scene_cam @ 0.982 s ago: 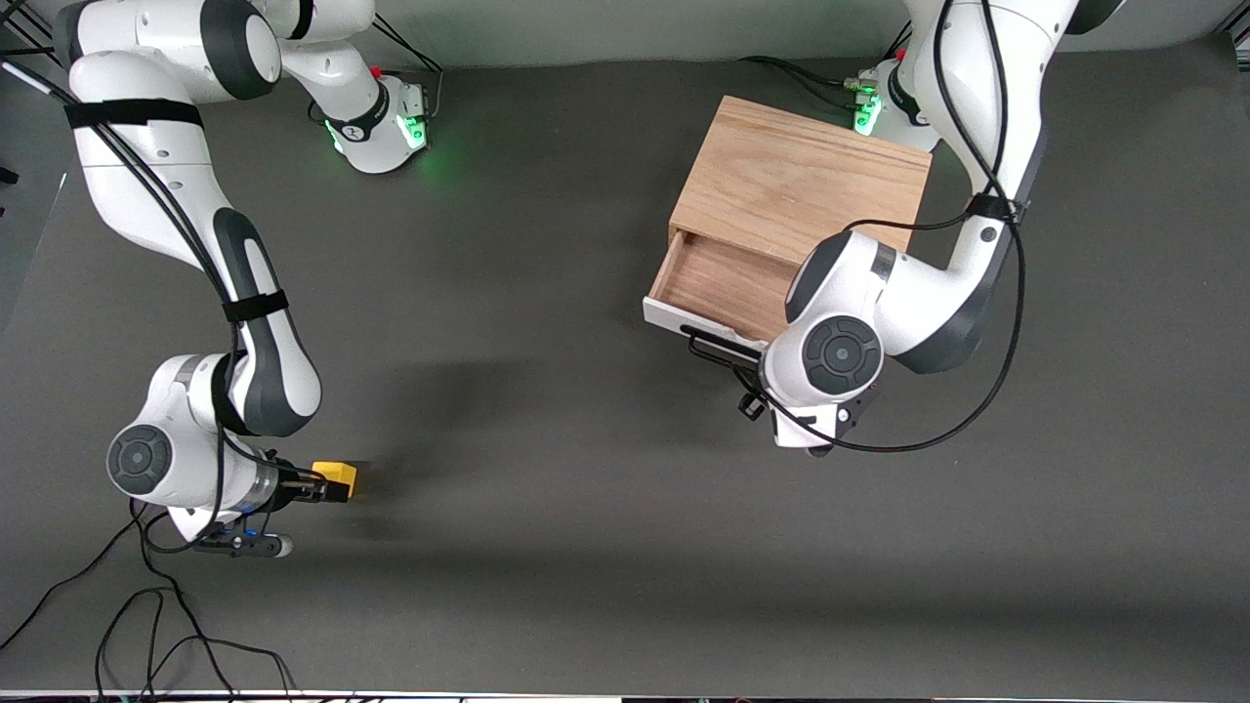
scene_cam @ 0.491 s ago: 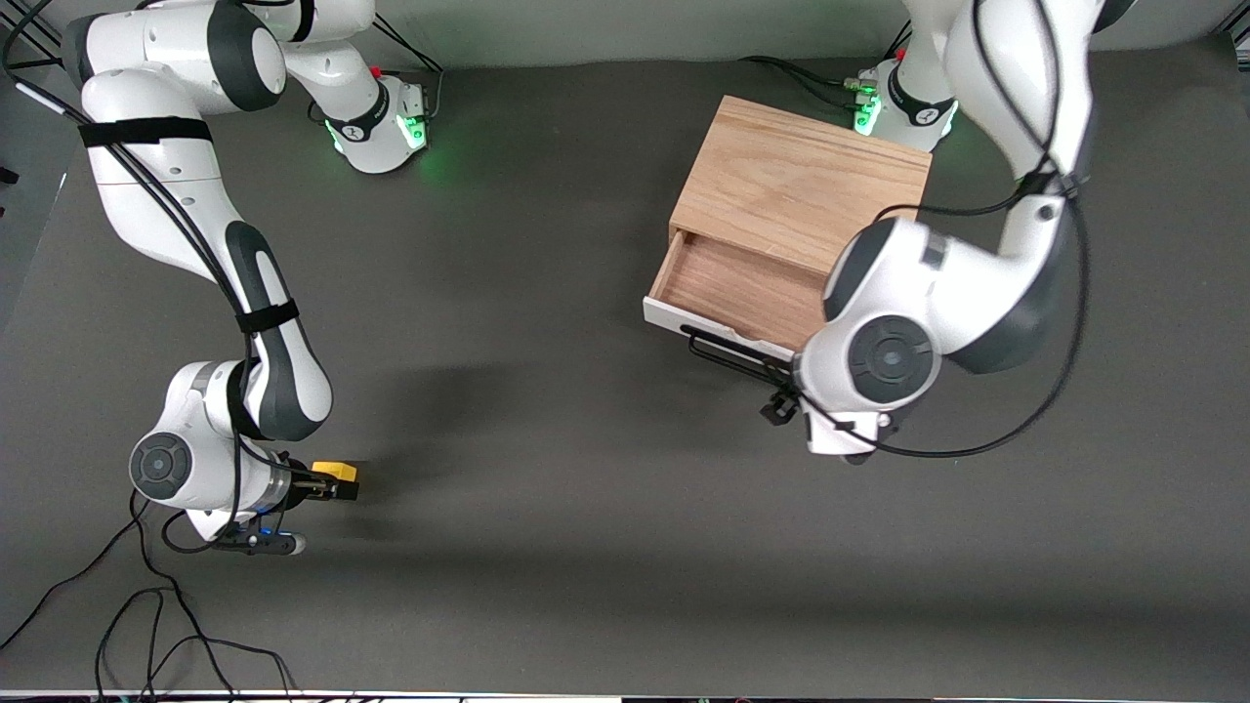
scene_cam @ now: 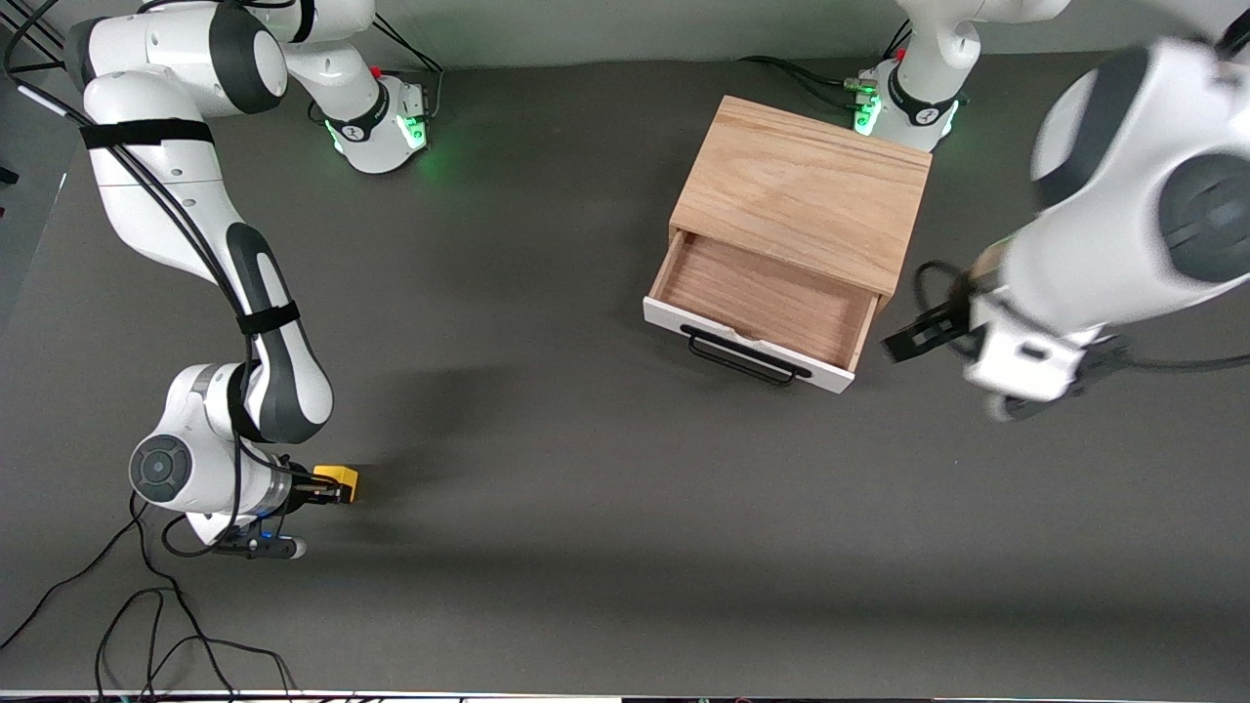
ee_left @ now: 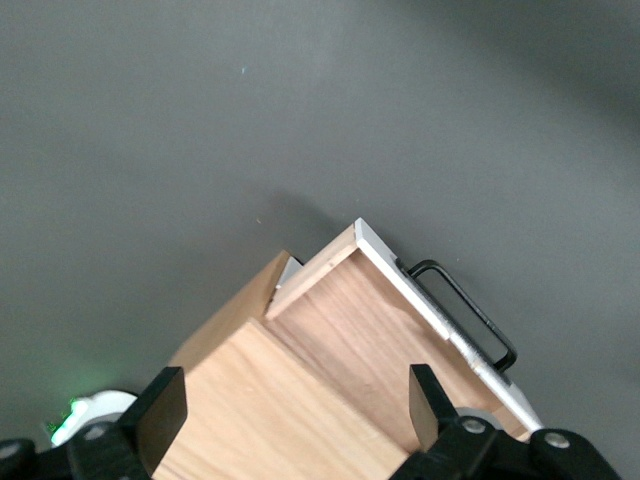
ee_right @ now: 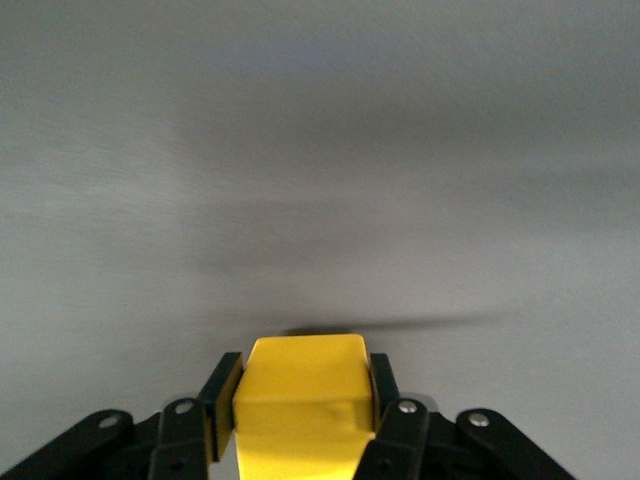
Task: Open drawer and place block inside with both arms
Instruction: 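Pull the drawer fully open with the left gripper and release the handle, then carry the yellow cube with the right gripper over the open drawer, then open the right gripper to drop the cube into the drawer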
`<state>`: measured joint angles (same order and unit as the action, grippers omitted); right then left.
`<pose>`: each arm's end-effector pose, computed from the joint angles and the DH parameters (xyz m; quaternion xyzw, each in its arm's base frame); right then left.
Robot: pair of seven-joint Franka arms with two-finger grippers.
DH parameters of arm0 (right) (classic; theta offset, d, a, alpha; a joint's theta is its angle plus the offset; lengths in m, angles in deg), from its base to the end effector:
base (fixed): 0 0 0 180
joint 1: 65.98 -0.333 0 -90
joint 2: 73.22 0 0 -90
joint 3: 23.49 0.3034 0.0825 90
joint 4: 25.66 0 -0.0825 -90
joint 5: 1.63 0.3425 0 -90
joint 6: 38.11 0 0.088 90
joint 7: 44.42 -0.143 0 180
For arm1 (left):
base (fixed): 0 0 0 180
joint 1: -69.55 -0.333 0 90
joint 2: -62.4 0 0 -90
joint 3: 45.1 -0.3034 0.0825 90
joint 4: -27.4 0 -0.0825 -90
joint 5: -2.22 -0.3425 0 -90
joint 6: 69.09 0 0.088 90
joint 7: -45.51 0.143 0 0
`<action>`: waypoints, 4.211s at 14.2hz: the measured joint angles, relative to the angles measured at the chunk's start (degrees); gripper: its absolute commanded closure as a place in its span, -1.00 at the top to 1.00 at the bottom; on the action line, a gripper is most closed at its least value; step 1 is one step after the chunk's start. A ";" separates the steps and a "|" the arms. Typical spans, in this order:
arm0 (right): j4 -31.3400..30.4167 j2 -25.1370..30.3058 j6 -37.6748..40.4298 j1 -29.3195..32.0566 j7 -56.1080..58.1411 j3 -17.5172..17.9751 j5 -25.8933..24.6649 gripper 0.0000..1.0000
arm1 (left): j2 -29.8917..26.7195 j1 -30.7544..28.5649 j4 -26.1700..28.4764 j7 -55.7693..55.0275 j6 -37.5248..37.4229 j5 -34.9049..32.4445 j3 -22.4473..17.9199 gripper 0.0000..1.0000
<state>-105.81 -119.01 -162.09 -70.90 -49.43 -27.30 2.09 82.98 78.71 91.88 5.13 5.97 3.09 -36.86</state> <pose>0.6835 0.0254 0.2061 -0.9989 0.0429 0.0162 0.0018 0.5566 -0.1602 0.5455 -0.9757 -0.1994 0.0906 0.0123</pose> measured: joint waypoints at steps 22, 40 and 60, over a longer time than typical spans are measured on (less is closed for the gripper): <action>20.31 2.58 13.48 -31.68 -76.49 29.23 -12.58 -0.60 | -3.10 -8.13 1.39 29.70 3.80 -2.55 -0.15 1.00; 20.17 -5.63 9.92 -35.21 -76.60 25.82 -14.16 -0.16 | -9.37 -8.22 8.55 34.69 5.53 -3.03 -2.89 1.00; 20.91 12.67 19.40 -17.52 -62.53 25.16 -15.77 1.00 | -19.04 -6.67 22.00 35.03 9.01 -3.03 -2.89 1.00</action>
<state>-84.90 -106.34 -142.69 -88.42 -111.96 -2.14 -13.68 63.93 72.03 113.88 40.17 14.98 0.06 -39.76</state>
